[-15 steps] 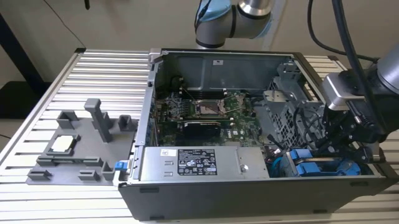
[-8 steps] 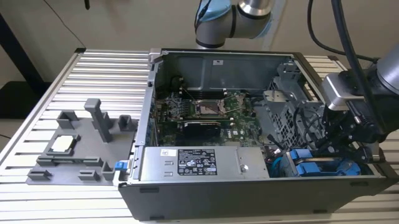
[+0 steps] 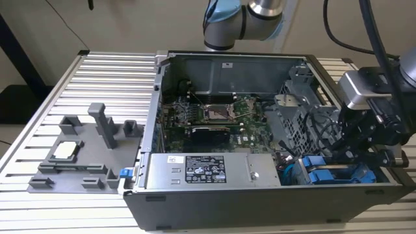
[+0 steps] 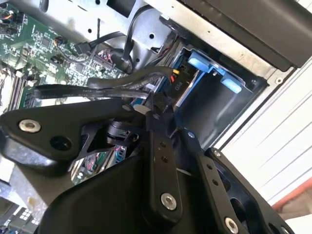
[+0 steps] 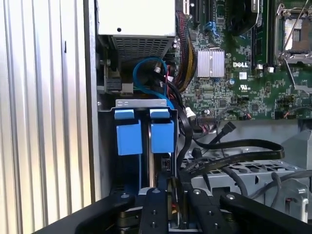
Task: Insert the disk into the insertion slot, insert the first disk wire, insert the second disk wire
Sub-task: 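Insert the second disk wire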
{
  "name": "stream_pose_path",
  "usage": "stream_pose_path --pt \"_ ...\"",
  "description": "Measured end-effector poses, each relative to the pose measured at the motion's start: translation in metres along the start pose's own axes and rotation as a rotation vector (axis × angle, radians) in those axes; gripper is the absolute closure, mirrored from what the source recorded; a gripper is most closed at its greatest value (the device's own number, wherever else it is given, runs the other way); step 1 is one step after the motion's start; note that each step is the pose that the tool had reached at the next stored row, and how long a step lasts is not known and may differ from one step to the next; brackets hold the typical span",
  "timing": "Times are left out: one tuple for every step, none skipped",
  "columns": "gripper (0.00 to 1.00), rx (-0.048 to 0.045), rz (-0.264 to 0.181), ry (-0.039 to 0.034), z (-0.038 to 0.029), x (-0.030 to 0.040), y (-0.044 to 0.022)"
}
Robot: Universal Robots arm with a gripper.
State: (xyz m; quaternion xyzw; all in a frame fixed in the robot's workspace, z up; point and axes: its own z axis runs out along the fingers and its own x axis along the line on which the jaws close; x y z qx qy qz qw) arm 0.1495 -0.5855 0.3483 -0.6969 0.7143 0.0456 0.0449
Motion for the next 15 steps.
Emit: stream_pose_path --pt "0.76 0.0000 0.000 0.0000 -0.0028 -0.0004 0.0000" --pt "0.76 0.0000 0.000 0.0004 -0.0062 -0.0008 0.0000" --pt "0.76 0.0000 0.000 0.0005 -0.0098 -0.0013 0.0000" --pt "0.76 0.0000 0.000 0.0011 -0.0134 -0.0017 0.0001" --pt "0.76 0.0000 0.000 0.0018 -0.0170 -0.0022 0.0001" --pt "0.76 0.0000 0.000 0.0021 -0.0198 -0.0026 0.0000" --pt "0.76 0.0001 0.000 0.0027 -0.0210 -0.0027 0.0000" --pt "0.76 0.0000 0.000 0.0025 -0.0209 -0.0027 -0.0001" --pt "0.76 0.0000 0.000 0.0027 -0.0209 -0.0027 -0.0001" --pt "0.76 0.0000 0.000 0.0028 -0.0209 -0.0027 0.0000" --pt "0.76 0.0001 0.000 0.0030 -0.0209 -0.0027 0.0000" --pt "0.76 0.0001 0.000 0.0030 -0.0209 -0.0027 0.0000" --pt "0.76 0.0001 0.000 0.0032 -0.0209 -0.0027 0.0000" --pt "0.76 0.0001 0.000 0.0033 -0.0209 -0.0027 0.0001" --pt "0.76 0.0001 0.000 0.0035 -0.0210 -0.0027 0.0000"
